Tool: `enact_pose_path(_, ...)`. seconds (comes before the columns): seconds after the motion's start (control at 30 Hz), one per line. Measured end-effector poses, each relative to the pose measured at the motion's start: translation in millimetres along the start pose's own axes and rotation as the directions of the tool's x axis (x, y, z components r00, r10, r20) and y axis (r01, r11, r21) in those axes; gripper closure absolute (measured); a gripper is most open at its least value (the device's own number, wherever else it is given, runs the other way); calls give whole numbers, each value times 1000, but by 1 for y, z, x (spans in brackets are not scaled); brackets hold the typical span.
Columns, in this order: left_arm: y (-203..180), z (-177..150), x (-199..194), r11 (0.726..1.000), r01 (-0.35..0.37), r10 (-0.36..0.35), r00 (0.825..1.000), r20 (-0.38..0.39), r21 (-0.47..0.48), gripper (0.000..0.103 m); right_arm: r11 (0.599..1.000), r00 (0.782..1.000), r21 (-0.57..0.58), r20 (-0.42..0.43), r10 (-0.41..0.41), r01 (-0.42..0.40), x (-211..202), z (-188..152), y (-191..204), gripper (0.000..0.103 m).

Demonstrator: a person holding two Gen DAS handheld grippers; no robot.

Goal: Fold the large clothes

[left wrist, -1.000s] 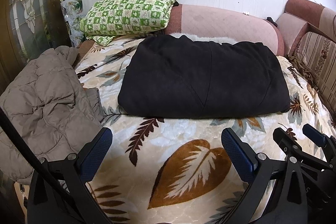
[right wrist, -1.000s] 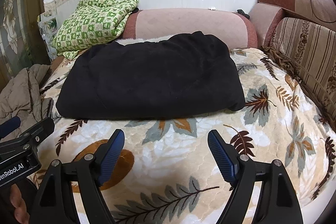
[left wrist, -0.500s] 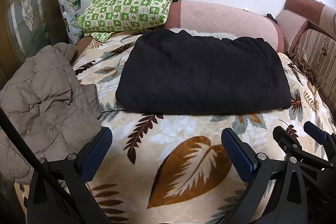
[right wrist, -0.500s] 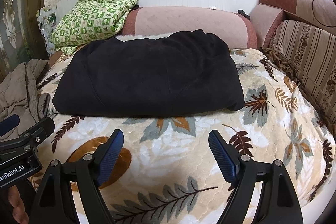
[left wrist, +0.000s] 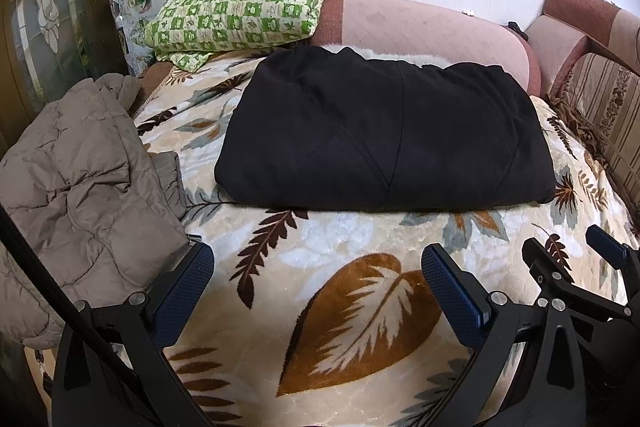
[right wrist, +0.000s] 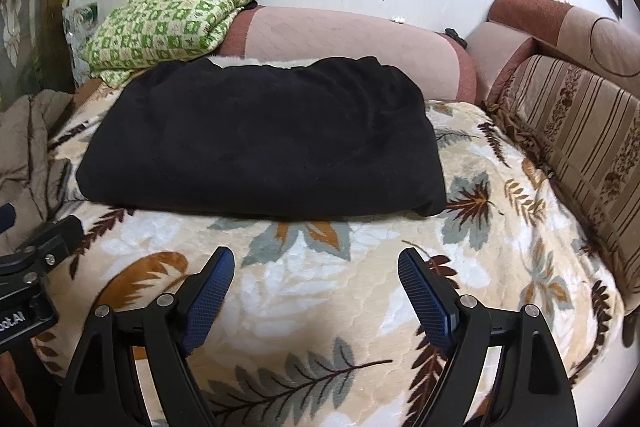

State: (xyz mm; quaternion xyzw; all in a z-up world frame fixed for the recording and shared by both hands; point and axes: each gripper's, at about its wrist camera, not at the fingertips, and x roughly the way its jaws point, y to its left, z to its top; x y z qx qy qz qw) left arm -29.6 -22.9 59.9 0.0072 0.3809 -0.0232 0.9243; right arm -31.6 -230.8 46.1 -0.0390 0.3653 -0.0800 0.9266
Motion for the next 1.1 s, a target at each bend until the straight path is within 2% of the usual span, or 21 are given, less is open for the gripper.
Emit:
enact_pose_path(0.33, 3, -1, 5, 1000, -12, 12, 1000, -13, -4, 0, 994, 993, -29, -52, -110, 109, 11, 0, -4, 15)
enact_pose_path(1.1, 4, -3, 13, 1000, 5, -6, 1000, -30, -7, 0, 998, 996, -17, -74, -54, 53, 17, -2, 1, 14)
